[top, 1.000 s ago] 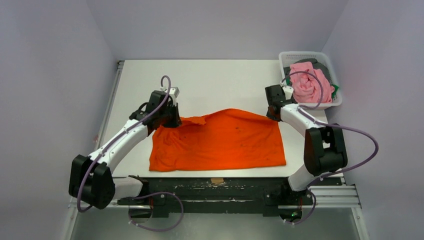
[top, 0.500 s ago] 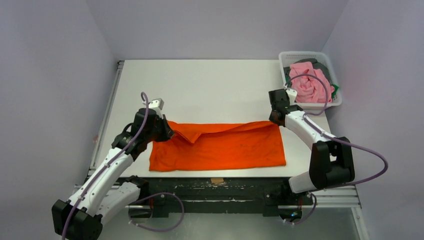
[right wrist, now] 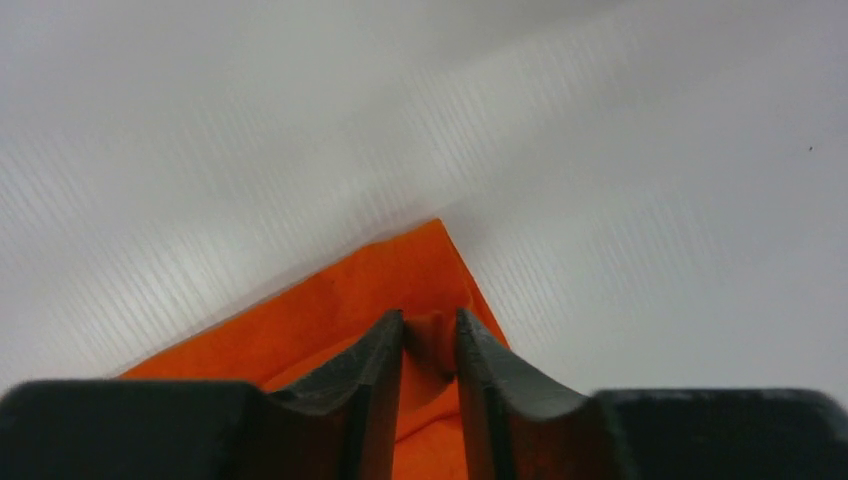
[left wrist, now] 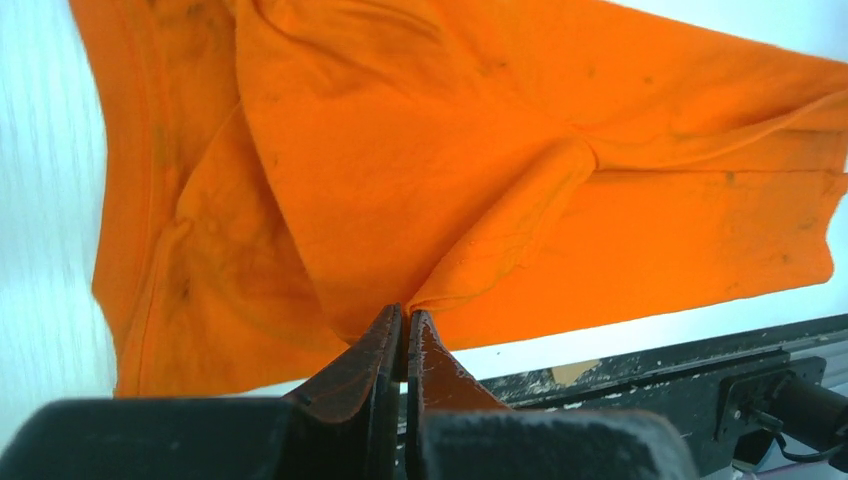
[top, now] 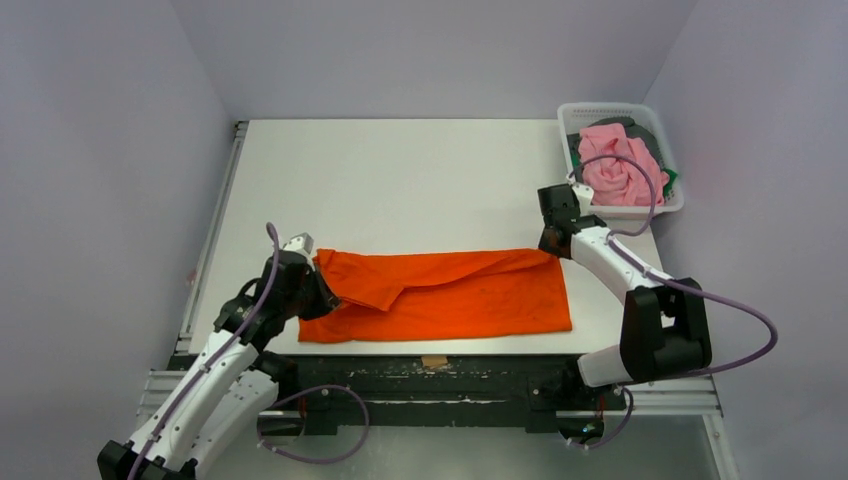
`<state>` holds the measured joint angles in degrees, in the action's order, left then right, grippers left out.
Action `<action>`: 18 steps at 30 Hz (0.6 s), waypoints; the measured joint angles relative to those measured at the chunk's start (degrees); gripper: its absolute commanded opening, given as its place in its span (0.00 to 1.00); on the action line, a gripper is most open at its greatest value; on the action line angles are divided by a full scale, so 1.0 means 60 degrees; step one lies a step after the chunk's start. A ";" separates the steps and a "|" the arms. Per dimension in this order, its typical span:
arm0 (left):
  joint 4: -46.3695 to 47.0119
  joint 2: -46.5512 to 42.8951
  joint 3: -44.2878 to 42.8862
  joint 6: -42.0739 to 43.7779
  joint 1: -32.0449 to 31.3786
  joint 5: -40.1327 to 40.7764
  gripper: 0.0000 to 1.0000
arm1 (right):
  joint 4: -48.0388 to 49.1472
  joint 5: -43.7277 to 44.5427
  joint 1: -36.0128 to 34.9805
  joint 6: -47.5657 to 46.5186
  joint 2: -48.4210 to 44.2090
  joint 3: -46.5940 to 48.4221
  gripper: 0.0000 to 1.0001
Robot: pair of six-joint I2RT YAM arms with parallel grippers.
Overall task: Fold and stack the t-shirts
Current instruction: Fold the other side of the tshirt into a rectangle
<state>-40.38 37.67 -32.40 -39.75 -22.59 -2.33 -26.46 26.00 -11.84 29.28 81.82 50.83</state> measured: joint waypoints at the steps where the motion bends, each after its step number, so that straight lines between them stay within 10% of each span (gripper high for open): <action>1: -0.0229 -0.0102 0.0109 -0.0171 -0.0004 0.0018 0.11 | -0.0026 0.0011 0.0000 0.0033 -0.0018 -0.0036 0.38; 12: -0.2160 -0.1945 0.0663 -0.1763 -0.0539 -0.0353 0.99 | -0.1574 0.1246 -0.0007 0.1260 -0.1490 -0.0433 0.91; 18: -0.2248 -0.1905 0.0055 -0.1759 -0.0623 -0.0346 1.00 | -0.1209 0.0157 -0.0007 0.1115 -0.2601 -0.0532 0.97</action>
<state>-53.87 26.24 -32.08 -50.30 -26.33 -4.40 -33.71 26.94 -11.88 35.97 66.22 47.64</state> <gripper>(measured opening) 0.998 0.957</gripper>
